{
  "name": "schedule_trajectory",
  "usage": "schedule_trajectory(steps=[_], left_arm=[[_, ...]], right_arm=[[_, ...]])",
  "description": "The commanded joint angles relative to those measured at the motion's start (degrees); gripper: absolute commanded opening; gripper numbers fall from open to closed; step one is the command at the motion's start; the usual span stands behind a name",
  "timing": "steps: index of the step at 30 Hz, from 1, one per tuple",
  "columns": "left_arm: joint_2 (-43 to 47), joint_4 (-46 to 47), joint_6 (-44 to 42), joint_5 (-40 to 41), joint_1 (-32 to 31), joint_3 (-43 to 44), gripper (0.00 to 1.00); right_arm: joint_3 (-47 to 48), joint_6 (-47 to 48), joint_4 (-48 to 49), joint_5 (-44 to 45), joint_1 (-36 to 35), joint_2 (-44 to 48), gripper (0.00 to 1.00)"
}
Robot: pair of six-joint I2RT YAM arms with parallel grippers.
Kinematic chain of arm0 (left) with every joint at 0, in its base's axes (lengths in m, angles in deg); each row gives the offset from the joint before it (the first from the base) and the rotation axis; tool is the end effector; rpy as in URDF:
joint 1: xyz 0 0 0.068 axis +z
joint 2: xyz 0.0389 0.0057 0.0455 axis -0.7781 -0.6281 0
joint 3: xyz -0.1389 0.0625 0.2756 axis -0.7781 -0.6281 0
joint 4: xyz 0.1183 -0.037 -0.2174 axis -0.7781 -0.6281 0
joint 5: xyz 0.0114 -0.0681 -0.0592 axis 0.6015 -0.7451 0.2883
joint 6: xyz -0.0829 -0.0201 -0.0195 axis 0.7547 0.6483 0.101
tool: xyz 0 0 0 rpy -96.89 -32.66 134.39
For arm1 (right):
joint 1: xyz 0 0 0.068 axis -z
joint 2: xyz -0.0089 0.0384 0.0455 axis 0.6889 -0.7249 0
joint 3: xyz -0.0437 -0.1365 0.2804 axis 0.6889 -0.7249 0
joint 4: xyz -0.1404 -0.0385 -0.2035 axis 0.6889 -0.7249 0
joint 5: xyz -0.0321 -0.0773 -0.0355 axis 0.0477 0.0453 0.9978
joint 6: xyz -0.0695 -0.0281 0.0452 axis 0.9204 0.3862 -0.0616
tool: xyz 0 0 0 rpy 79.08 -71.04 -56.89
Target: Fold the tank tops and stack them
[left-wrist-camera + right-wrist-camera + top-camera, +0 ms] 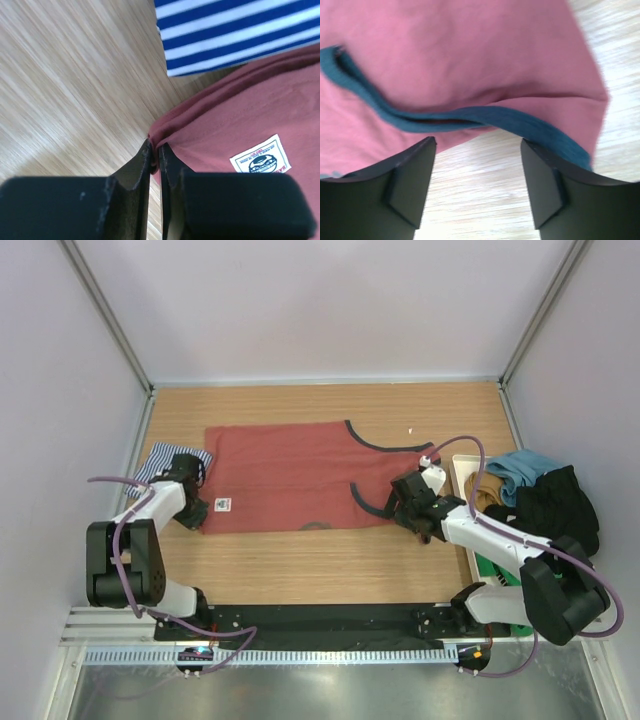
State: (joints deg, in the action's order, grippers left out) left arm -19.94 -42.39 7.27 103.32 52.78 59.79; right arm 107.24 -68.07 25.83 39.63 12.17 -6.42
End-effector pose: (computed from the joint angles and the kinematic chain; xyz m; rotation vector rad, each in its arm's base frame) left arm 0.2400 0.0327 0.1754 -1.4010 2.3739 0.2574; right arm 0.2098 0.0985 0.1945 0.4835 2.4482 0.1510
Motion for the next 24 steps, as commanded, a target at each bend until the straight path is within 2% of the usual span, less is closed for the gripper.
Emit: schedule_trajectory(steps=[1, 6, 11, 13, 17, 21, 24], left_arm=[[2.1, 1.5, 0.4, 0.0, 1.9, -0.3, 0.10], [0.8, 1.6, 0.5, 0.0, 3.5, 0.2, 0.09], [1.5, 2.7, 0.8, 0.4, 5.0, -0.4, 0.09], [1.9, 2.8, 0.9, 0.7, 5.4, -0.5, 0.09], [2.7, 2.9, 0.9, 0.9, 5.6, -0.7, 0.09], [3.5, 2.9, 0.5, 1.0, 5.6, -0.8, 0.06], [3.7, 3.1, 0.5, 0.8, 5.6, -0.8, 0.06]], right_arm=[[0.9, 0.7, -2.2, 4.6, 0.0, 1.3, 0.77], [1.4, 2.6, -4.8, 9.9, 0.1, 1.3, 0.79], [3.1, 4.6, -7.5, 15.5, 0.8, 0.5, 0.94], [4.1, 6.3, -7.7, 16.2, 1.6, 0.0, 0.96], [6.6, 8.9, -9.0, 17.1, 4.6, -1.5, 0.97], [6.5, 10.2, -8.5, 12.0, 5.8, 0.3, 0.97], [6.1, 11.2, -9.5, 9.5, 5.9, 2.6, 0.92]])
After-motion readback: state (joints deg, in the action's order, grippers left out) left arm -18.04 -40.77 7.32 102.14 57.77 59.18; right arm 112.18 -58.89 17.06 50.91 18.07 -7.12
